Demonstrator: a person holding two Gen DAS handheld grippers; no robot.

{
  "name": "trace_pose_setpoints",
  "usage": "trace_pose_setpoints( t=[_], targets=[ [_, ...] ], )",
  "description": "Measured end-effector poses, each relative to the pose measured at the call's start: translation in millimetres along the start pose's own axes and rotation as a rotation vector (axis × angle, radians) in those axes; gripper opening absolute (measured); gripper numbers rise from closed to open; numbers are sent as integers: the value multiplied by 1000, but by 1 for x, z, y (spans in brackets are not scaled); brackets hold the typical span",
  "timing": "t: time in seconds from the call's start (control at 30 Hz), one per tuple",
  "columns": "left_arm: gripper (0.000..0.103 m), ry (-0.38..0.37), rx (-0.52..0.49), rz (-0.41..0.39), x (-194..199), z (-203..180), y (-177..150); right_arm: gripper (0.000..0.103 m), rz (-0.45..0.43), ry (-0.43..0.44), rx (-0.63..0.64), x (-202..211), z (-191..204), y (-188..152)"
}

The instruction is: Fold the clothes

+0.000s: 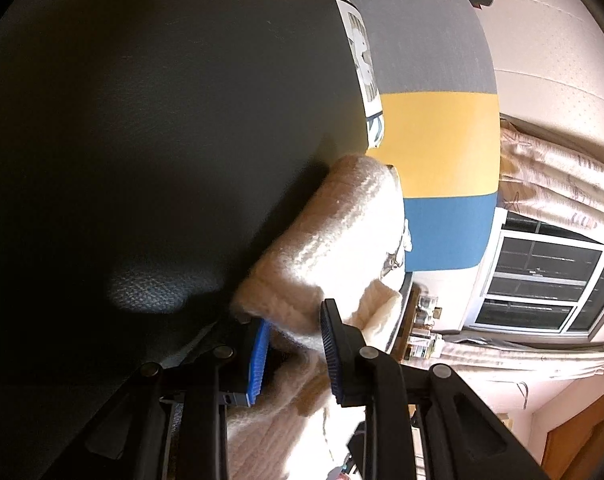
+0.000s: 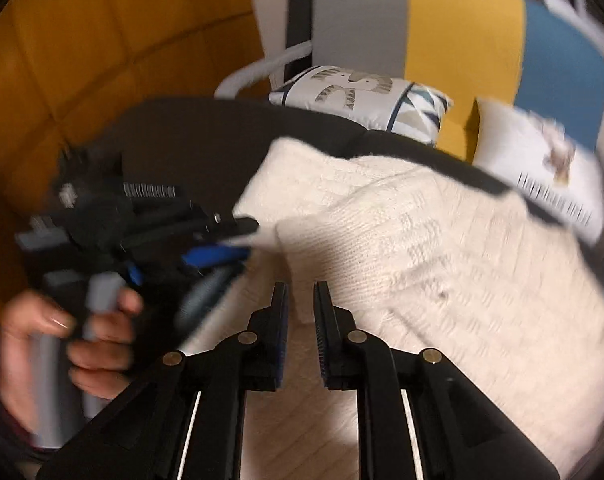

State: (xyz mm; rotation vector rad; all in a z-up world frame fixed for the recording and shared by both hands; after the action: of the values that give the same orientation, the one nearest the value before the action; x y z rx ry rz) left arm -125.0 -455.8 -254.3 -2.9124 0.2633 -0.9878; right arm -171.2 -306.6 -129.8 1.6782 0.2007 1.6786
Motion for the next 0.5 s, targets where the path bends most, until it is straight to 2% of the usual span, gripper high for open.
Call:
trace_pose_setpoints(
  t=[0.07,0.2,0.3,0.33,0.47,0.5],
  targets=[
    [23,-3,-5,5,-1,-2,0,14,-3,-13,18,-4,0,-2],
    [23,-10,-10,13,-2,-3,1,15,-17,53,-53,-11,-3,2],
    [23,-12,-27,15,-3,-7,1,19,-12,46,-62,-18,-1,7],
    [23,-10,-36,17,-4,-9,1,20,-8,27,-53,-21,0,9],
    [23,-13,-45,22,-5,-8,-2,36,12,-72,2,-36,3,12],
    [23,-13,-48,23,-5,-8,-3,36,16,-97,16,-40,3,13]
  ],
)
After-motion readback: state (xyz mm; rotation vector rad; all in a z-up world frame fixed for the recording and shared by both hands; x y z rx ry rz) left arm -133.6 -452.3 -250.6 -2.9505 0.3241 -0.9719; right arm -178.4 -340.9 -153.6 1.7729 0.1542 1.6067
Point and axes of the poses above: each gripper's, at about its wrist camera, not at the fingertips, and x roughly against the way its jaws point, z to its left, y to its top, the point moved 7 cm from there along -x, roughly the way its jaws point, and after that the axes turned 5 degrees about y, right-handed, at the moved point
